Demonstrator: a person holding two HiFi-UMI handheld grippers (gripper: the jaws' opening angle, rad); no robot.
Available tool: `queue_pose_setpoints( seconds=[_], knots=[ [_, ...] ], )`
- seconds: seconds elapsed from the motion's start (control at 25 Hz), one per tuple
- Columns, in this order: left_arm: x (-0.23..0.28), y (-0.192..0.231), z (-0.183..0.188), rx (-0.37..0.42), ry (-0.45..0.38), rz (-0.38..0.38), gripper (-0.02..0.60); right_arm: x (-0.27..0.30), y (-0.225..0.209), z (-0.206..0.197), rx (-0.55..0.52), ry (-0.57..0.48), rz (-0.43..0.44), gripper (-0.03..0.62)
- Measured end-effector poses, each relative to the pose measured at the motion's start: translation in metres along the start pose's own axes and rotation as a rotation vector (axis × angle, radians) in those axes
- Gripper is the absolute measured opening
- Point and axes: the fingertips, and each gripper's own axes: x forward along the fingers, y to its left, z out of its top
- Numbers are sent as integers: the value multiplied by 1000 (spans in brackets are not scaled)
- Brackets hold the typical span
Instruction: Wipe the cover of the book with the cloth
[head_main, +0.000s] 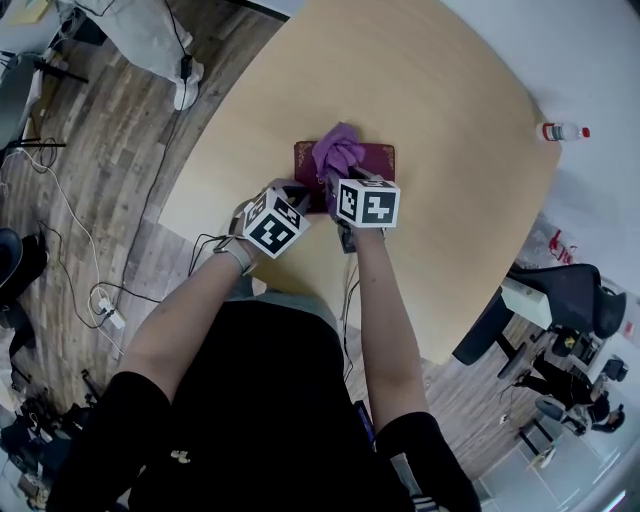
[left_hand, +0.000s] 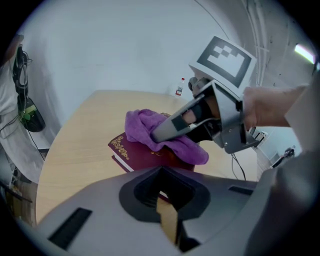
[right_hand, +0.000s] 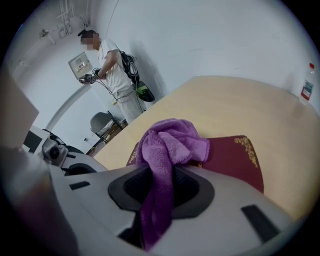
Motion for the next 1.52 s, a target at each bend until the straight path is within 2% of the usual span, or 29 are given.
queue_pose_setpoints(
  seconds=[0.44, 0.72, 0.92, 1.2, 1.4, 1.52],
  knots=[
    [0, 1, 1, -6, -6, -8, 20, 21, -1, 35, -2, 7, 39, 115],
    [-6, -3, -3, -52, -26, -25, 20, 21, 0, 37, -20, 5, 27, 115],
    [-14, -20, -18, -30, -12, -54, 20, 20, 0, 36, -32, -4, 7, 115],
    [-13, -24, -25, -70, -10, -80, 20, 23, 4, 40, -62, -24, 0, 116],
    [-13, -26, -25, 1, -27, -52, 20, 29, 14, 46, -118, -27, -2, 117],
    [-13, -25, -25, 2, -41, -50, 20, 32, 20, 47, -158, -26, -1, 117]
  ],
)
